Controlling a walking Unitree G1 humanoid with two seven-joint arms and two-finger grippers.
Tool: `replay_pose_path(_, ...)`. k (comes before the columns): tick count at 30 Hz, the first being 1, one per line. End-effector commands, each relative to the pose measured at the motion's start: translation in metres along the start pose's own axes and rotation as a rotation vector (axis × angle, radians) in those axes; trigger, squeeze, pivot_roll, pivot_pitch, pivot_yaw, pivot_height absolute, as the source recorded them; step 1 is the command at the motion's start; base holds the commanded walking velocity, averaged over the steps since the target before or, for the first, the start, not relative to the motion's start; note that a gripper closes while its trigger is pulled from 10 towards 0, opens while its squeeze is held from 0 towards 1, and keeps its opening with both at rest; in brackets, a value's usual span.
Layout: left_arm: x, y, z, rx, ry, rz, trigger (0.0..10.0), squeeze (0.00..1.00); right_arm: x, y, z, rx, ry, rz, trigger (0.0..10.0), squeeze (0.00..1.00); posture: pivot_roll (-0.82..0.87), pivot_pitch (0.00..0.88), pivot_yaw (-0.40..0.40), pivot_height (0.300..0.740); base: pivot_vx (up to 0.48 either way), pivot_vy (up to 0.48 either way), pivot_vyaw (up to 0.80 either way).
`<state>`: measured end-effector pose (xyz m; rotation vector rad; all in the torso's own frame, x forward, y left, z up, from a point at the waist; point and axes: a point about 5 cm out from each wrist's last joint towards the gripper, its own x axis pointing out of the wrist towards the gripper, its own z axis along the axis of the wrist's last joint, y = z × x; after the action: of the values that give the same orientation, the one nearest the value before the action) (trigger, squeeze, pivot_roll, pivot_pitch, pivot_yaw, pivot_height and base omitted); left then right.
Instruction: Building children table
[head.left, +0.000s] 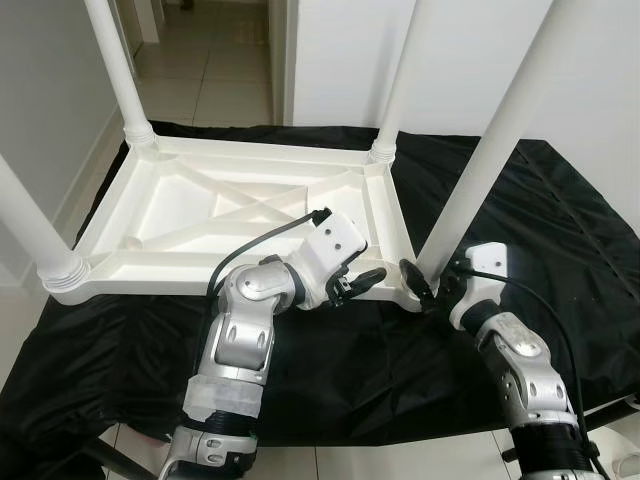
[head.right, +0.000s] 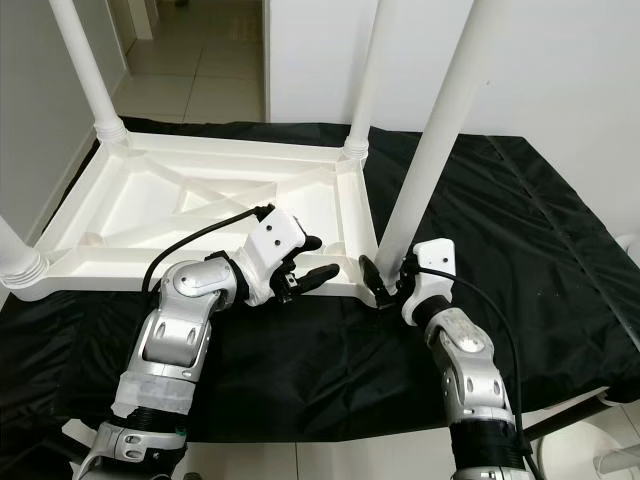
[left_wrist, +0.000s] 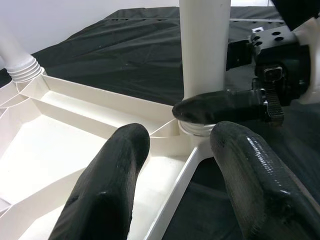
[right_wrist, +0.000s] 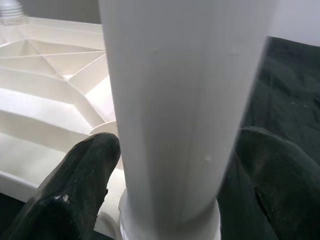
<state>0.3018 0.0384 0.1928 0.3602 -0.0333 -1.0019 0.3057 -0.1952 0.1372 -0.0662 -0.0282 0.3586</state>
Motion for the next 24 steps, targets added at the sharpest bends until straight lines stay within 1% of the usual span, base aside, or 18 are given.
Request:
replay_pose_path(1, -0.001, 0.012, -0.001, -0.007, 0.003, 0.276, 10.0, 0.00, 0.004, -0.002, 0.000, -0.020, 0.006, 0.052, 10.0, 0.00, -0.02, 0.000, -0.038, 0.740, 0.000, 0.000, 0.00)
replay_pose_path(3, -0.001, 0.014, 0.000, -0.007, 0.003, 0.278, 10.0, 0.00, 0.010, -0.002, 0.001, -0.026, 0.013, 0.124, 10.0, 0.00, -0.02, 0.000, -0.036, 0.740, 0.000, 0.000, 0.00)
replay_pose_path(5, -0.001, 0.014, 0.000, -0.007, 0.003, 0.278, 10.0, 0.00, 0.010, -0.002, 0.001, -0.026, 0.013, 0.124, 10.0, 0.00, -0.02, 0.000, -0.036, 0.740, 0.000, 0.000, 0.00)
replay_pose_path(6, -0.001, 0.014, 0.000, -0.006, 0.003, 0.278, 10.0, 0.00, 0.014, -0.002, 0.001, -0.035, 0.017, 0.147, 6.6, 0.00, -0.02, 0.000, -0.036, 0.740, 0.000, 0.000, 0.00)
replay_pose_path(7, -0.001, 0.014, 0.000, -0.006, 0.003, 0.278, 10.0, 0.00, 0.014, -0.002, 0.001, -0.035, 0.017, 0.147, 6.6, 0.00, -0.02, 0.000, -0.036, 0.740, 0.000, 0.000, 0.00)
replay_pose_path(8, -0.001, 0.013, 0.000, -0.006, 0.002, 0.278, 10.0, 0.00, 0.016, -0.002, 0.001, -0.042, 0.017, 0.168, 1.8, 0.00, -0.02, 0.000, -0.036, 0.740, 0.000, 0.000, 0.00)
replay_pose_path(10, 0.000, 0.013, 0.000, -0.005, 0.002, 0.277, 10.0, 0.00, 0.019, -0.003, 0.001, -0.044, 0.019, 0.183, 1.8, 0.00, -0.02, 0.000, -0.036, 0.740, 0.000, 0.000, 0.00)
replay_pose_path(11, 0.000, 0.013, 0.000, -0.006, 0.001, 0.278, 10.0, 0.00, 0.021, -0.003, 0.000, -0.049, 0.027, 0.199, 0.0, 0.00, -0.01, 0.000, -0.040, 0.740, 0.000, 0.000, 0.00)
replay_pose_path(17, -0.001, 0.014, 0.001, -0.009, 0.002, 0.288, 10.0, 0.00, 0.022, -0.005, -0.008, -0.049, 0.064, 0.221, 0.0, 0.00, -0.01, 0.000, -0.047, 0.740, 0.000, 0.000, 0.00)
replay_pose_path(23, -0.001, 0.014, 0.001, -0.010, 0.001, 0.290, 10.0, 0.00, 0.022, -0.006, -0.010, -0.046, 0.069, 0.227, 0.0, 0.00, -0.01, 0.000, -0.048, 0.740, 0.000, 0.000, 0.00)
replay_pose_path(24, -0.001, 0.014, 0.001, -0.012, 0.000, 0.291, 10.0, 0.00, 0.021, -0.006, -0.012, -0.046, 0.072, 0.223, 10.0, 0.00, -0.01, 0.000, -0.047, 0.740, 0.000, 0.000, 0.00)
